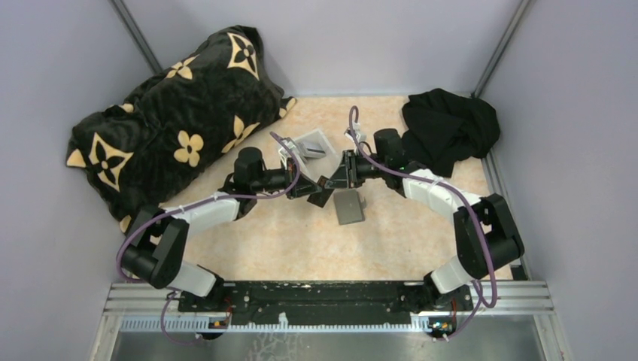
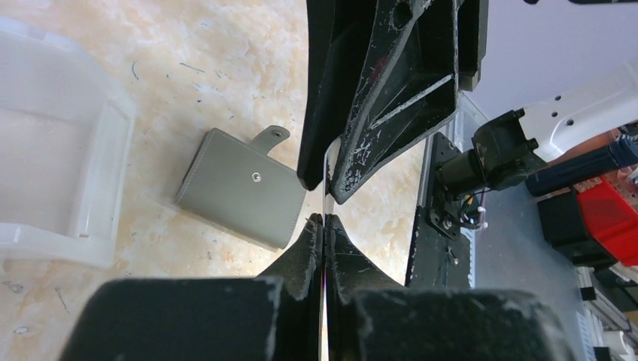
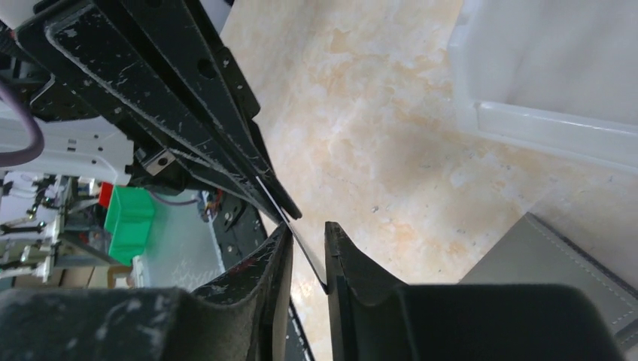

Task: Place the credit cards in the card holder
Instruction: Pick up the credit card from the storage box, then open the card holder at the center of the board.

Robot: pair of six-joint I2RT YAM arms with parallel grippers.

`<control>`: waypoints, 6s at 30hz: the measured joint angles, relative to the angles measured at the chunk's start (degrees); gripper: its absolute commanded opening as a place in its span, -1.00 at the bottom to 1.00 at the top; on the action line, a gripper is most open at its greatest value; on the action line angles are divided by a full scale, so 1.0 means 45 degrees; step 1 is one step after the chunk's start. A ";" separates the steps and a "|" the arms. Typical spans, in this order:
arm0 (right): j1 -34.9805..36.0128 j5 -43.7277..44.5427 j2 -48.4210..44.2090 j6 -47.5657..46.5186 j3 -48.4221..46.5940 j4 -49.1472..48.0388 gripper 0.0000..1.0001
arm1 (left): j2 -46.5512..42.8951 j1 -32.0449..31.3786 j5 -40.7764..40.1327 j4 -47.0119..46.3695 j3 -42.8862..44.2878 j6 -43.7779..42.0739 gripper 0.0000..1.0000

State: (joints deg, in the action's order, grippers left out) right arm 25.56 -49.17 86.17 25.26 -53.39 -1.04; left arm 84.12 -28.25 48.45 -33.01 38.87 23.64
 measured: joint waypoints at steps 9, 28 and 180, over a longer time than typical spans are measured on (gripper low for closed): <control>-0.0112 0.1234 -0.0724 0.0704 0.1681 -0.1933 -0.40 | 0.0000 -0.0073 -0.2055 -0.1817 -0.0821 0.2157 -1.00; -0.0165 0.1268 -0.0685 0.2506 0.2647 -0.5421 -1.00 | 0.1258 -0.0559 -0.3764 -0.6203 -0.1642 0.6450 -0.96; -0.0466 0.6062 -0.1035 0.0544 0.2293 0.3342 -1.00 | 0.2045 -0.4643 -1.1837 0.3254 -0.0408 0.2832 -0.39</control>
State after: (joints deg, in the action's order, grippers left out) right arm 23.46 -21.89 81.52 27.70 -43.07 14.00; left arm 93.32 -49.15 -4.82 -18.37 37.04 36.38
